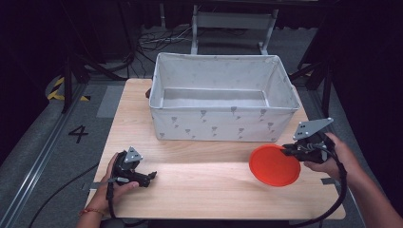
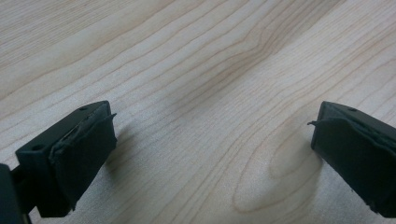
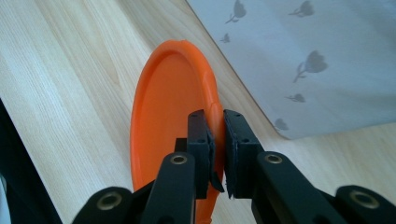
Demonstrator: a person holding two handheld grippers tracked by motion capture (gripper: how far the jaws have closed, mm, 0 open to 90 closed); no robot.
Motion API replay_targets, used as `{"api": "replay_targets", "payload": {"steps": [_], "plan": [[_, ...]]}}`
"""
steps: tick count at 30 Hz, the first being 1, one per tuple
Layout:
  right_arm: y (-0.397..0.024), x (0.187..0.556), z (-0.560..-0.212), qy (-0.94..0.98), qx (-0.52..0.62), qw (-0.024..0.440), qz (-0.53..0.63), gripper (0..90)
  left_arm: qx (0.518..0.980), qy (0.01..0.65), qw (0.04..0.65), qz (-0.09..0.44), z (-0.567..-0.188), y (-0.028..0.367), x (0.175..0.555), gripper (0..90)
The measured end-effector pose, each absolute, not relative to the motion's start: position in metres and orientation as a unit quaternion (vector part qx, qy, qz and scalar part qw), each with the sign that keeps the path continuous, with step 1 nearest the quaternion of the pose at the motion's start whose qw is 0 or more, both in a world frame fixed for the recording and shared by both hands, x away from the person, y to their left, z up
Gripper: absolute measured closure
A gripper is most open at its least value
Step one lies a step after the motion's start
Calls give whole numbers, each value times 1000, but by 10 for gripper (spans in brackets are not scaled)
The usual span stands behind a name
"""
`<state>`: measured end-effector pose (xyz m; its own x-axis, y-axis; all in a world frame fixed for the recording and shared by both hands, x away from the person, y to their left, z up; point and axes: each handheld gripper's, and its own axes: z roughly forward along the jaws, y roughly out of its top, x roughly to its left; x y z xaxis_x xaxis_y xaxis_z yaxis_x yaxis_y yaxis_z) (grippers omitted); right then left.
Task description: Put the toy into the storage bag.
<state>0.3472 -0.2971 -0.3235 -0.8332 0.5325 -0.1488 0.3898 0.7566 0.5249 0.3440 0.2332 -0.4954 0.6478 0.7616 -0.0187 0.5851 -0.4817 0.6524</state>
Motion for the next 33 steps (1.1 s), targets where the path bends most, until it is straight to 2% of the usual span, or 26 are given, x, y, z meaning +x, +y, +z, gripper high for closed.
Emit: {"api": "replay_targets", "payload": {"steps": [18, 33], "plan": [[-304, 333, -263, 929, 209, 202, 231, 825, 849, 396, 320, 138, -495, 233, 344, 2], [-309, 336, -225, 922, 209, 228, 232, 825, 849, 397, 320, 138, -495, 233, 344, 2]]}}
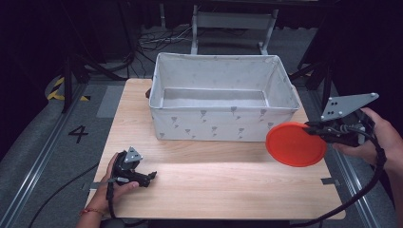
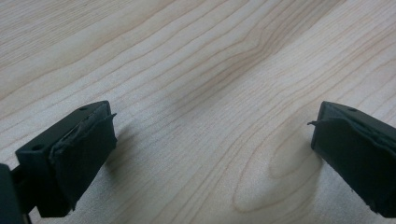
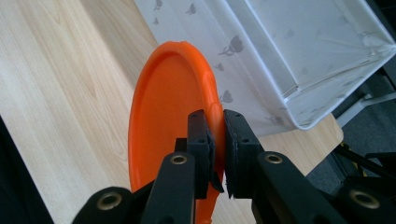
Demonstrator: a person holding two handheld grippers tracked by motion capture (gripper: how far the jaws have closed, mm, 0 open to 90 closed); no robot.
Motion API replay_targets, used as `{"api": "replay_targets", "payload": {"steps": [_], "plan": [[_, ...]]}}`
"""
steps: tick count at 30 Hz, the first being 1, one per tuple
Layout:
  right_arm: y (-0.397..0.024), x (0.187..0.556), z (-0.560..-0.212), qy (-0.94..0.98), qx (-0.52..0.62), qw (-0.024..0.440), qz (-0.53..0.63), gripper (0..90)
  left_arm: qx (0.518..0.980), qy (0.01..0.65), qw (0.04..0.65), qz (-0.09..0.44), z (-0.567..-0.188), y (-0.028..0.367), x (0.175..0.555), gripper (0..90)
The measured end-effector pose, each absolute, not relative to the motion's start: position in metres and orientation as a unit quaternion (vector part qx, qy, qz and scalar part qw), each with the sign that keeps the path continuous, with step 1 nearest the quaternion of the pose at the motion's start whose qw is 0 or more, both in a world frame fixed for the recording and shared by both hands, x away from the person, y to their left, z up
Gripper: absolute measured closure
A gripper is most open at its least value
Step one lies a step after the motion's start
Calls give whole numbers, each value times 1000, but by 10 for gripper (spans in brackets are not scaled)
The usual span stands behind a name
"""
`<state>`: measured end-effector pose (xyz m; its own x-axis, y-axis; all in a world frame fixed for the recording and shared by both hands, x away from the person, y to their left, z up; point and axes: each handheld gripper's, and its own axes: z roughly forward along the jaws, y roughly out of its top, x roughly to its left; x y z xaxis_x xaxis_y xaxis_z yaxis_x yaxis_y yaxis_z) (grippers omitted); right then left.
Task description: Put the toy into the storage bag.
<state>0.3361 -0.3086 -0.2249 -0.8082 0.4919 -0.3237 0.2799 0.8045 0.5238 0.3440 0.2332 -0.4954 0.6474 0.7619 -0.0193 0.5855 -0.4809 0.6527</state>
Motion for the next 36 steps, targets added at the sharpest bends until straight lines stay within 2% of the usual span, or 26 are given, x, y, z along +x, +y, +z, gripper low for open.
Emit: {"api": "replay_targets", "payload": {"steps": [36], "plan": [[-292, 377, -156, 906, 215, 285, 229, 825, 850, 396, 320, 138, -495, 233, 344, 2]]}}
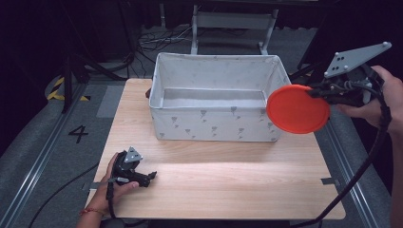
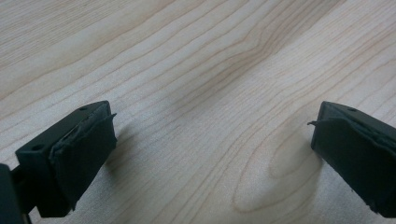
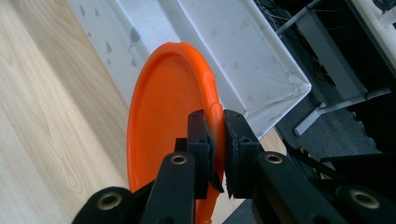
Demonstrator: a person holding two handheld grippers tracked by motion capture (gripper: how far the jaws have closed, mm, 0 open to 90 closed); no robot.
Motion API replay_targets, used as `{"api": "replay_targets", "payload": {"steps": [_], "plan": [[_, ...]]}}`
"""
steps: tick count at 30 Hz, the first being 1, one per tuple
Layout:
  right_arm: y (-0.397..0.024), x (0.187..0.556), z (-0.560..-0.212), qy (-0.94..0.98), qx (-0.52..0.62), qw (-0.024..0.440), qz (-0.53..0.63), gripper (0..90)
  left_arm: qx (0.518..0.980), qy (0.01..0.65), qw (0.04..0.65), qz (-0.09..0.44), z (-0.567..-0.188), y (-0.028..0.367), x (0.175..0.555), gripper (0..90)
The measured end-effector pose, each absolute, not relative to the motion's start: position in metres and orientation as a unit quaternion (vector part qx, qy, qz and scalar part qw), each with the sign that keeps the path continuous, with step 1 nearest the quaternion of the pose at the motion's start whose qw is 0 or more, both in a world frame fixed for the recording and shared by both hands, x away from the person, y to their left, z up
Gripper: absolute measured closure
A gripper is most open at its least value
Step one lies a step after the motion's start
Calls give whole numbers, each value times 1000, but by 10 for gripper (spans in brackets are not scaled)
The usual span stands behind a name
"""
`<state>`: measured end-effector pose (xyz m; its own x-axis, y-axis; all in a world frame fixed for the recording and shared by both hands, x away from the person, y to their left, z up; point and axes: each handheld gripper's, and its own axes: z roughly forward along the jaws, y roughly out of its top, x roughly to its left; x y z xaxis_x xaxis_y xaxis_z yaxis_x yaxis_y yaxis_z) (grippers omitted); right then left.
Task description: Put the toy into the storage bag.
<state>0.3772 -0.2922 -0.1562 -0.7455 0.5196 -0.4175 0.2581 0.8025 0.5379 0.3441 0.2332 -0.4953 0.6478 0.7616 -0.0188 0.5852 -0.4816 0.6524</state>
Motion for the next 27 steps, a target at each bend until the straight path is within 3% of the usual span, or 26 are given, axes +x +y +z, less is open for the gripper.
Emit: {"api": "replay_targets", "payload": {"steps": [14, 27], "plan": [[-268, 423, -143, 900, 211, 292, 246, 825, 850, 396, 319, 138, -495, 233, 344, 2], [-251, 471, -155, 899, 215, 290, 247, 825, 849, 396, 320, 138, -495, 233, 344, 2]]}}
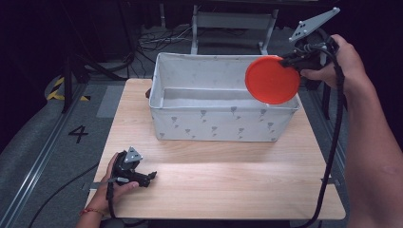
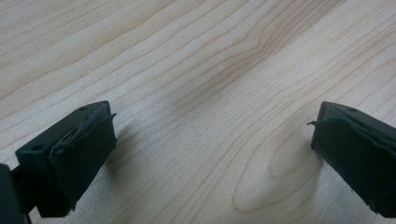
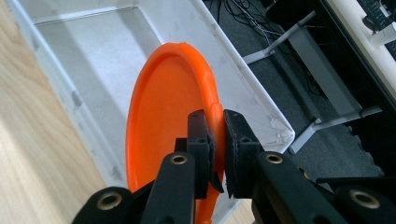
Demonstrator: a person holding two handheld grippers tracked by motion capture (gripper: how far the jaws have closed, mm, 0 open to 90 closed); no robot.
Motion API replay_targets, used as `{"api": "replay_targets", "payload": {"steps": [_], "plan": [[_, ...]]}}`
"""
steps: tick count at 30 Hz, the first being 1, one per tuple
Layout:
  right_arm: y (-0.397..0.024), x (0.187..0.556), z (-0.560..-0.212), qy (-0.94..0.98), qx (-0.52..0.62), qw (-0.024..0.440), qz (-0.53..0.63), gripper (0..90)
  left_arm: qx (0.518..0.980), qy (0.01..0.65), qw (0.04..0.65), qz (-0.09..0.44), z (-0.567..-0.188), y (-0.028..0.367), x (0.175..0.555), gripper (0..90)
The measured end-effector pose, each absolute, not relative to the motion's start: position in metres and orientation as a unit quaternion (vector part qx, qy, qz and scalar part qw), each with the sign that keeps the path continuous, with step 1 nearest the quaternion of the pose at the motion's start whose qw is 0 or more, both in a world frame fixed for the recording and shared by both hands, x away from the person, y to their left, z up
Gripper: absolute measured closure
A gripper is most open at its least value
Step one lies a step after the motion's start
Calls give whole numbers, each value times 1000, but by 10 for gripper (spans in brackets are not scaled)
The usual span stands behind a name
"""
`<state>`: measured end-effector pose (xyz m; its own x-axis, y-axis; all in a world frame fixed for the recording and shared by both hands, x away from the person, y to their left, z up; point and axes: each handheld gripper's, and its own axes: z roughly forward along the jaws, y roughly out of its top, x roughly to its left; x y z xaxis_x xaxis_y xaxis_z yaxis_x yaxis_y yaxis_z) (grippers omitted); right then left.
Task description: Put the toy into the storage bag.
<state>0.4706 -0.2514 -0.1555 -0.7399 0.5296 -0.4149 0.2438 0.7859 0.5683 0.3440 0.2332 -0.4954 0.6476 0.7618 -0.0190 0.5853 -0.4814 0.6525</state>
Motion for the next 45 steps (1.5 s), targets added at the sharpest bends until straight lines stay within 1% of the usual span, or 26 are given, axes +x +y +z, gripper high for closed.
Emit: {"api": "replay_targets", "payload": {"steps": [7, 11, 15, 18, 19, 29, 37, 45], "plan": [[-241, 499, -175, 905, 217, 275, 243, 825, 850, 396, 319, 137, -495, 233, 344, 2], [-237, 508, -184, 905, 211, 279, 242, 825, 850, 396, 319, 137, -495, 233, 344, 2], [-235, 513, -202, 909, 205, 263, 249, 825, 850, 396, 319, 137, -495, 233, 344, 2], [-236, 514, -211, 913, 199, 262, 240, 825, 850, 396, 319, 138, -495, 233, 344, 2], [-237, 515, -218, 917, 198, 257, 233, 825, 850, 396, 319, 138, -495, 233, 344, 2], [-248, 514, -245, 930, 193, 232, 211, 825, 849, 396, 320, 138, -495, 233, 344, 2], [-252, 509, -258, 942, 178, 217, 182, 824, 850, 396, 320, 138, -495, 233, 344, 2], [-255, 504, -264, 948, 168, 212, 167, 824, 850, 396, 320, 138, -495, 233, 344, 2]]}}
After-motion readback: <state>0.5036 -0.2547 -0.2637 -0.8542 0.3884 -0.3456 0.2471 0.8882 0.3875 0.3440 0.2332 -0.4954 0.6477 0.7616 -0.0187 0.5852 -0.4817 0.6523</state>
